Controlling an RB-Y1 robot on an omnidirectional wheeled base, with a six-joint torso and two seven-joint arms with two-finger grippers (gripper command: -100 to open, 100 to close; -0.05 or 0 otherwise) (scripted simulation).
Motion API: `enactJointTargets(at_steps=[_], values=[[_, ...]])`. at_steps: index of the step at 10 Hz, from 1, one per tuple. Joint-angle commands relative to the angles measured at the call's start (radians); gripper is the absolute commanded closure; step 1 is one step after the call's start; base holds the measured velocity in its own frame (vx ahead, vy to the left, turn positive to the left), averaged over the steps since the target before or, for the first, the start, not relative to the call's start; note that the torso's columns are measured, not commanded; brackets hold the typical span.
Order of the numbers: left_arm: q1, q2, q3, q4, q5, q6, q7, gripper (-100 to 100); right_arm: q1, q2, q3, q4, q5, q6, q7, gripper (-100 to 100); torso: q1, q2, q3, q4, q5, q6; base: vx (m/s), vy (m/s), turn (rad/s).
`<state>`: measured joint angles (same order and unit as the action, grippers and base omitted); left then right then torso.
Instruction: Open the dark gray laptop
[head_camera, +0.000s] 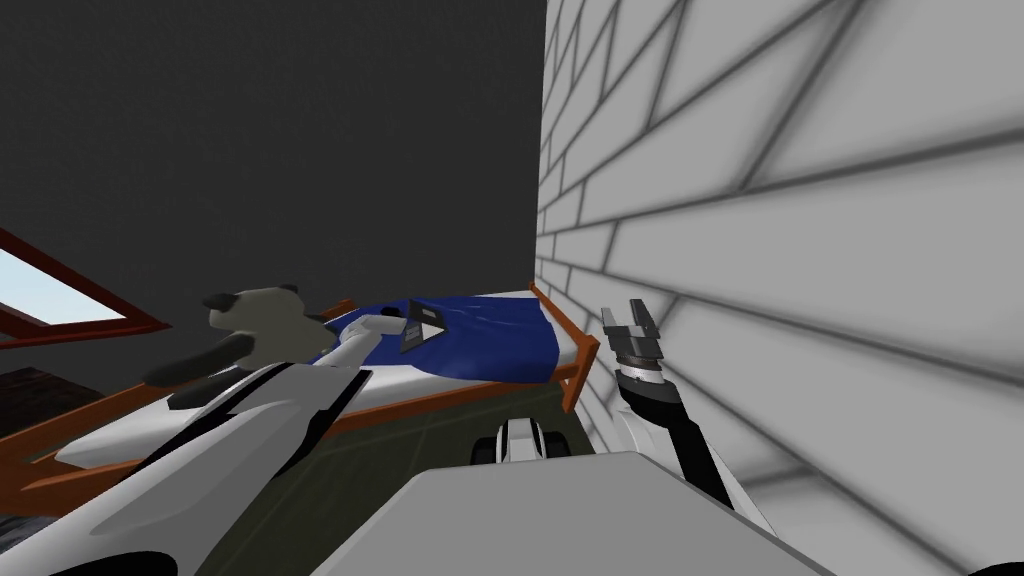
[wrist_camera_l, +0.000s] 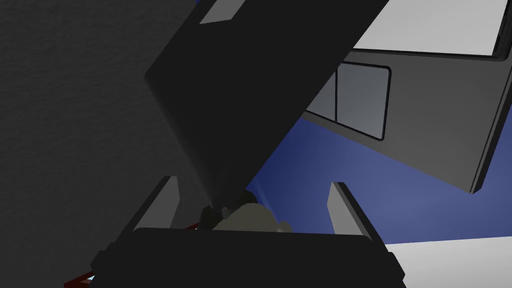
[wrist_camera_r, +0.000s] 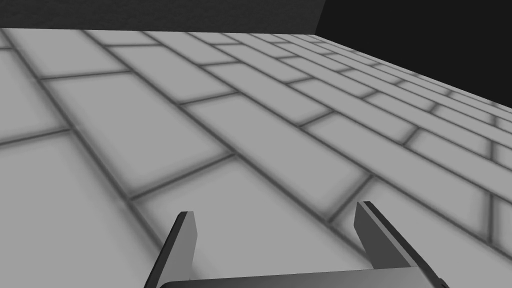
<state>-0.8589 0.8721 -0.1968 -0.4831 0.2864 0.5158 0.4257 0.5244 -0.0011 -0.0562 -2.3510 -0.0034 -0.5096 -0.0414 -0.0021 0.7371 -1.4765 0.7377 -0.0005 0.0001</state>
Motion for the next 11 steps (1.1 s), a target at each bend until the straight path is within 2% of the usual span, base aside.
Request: enactJointTargets(at_steps=[1, 3, 7, 8, 9, 10, 11], values=[[-0.014, 0.017, -0.008, 0.024, -0.005, 0.014, -0.001, -100, 0.0, 0.0, 0.0, 0.0, 0.0, 0.0, 0.0, 0, -0.001, 0.001, 0.0, 0.0, 0.0, 0.001, 0.051, -0.111, 0.032], [-0.019, 0.048, -0.019, 0.036, -0.021, 0.04, 0.004, -100, 0.0, 0.0, 0.0, 0.0, 0.0, 0.0, 0.0, 0, 0.001, 0.001, 0.0, 0.0, 0.0, 0.001, 0.091, -0.149, 0.032], [-0.01, 0.05, -0.017, 0.014, -0.021, 0.05, 0.01, -100, 0.0, 0.0, 0.0, 0.0, 0.0, 0.0, 0.0, 0, 0.007, 0.003, 0.002, 0.001, 0.002, -0.001, 0.015, -0.039, 0.0], [-0.01, 0.05, -0.017, 0.014, -0.021, 0.05, 0.01, 100, 0.0, 0.0, 0.0, 0.0, 0.0, 0.0, 0.0, 0, 0.005, 0.002, 0.001, 0.001, 0.001, 0.0, 0.0, 0.0, 0.0], [0.04, 0.079, -0.035, -0.036, 0.002, 0.046, 0.06, 100, 0.0, 0.0, 0.0, 0.0, 0.0, 0.0, 0.0, 0, 0.003, 0.001, 0.001, 0.0, 0.001, 0.0, 0.033, 0.012, 0.084], [0.083, 0.108, -0.053, -0.087, 0.025, 0.041, 0.089, 100, 0.0, 0.0, 0.0, 0.0, 0.0, 0.0, 0.0, 0, 0.003, -0.001, 0.0, 0.0, 0.001, -0.001, 0.086, 0.008, 0.138], [0.092, 0.108, -0.053, -0.126, 0.025, 0.041, 0.112, 100, 0.0, 0.0, 0.0, 0.0, 0.0, 0.0, 0.0, 0, 0.002, -0.003, -0.002, -0.001, 0.001, 0.0, 0.079, 0.003, 0.06]])
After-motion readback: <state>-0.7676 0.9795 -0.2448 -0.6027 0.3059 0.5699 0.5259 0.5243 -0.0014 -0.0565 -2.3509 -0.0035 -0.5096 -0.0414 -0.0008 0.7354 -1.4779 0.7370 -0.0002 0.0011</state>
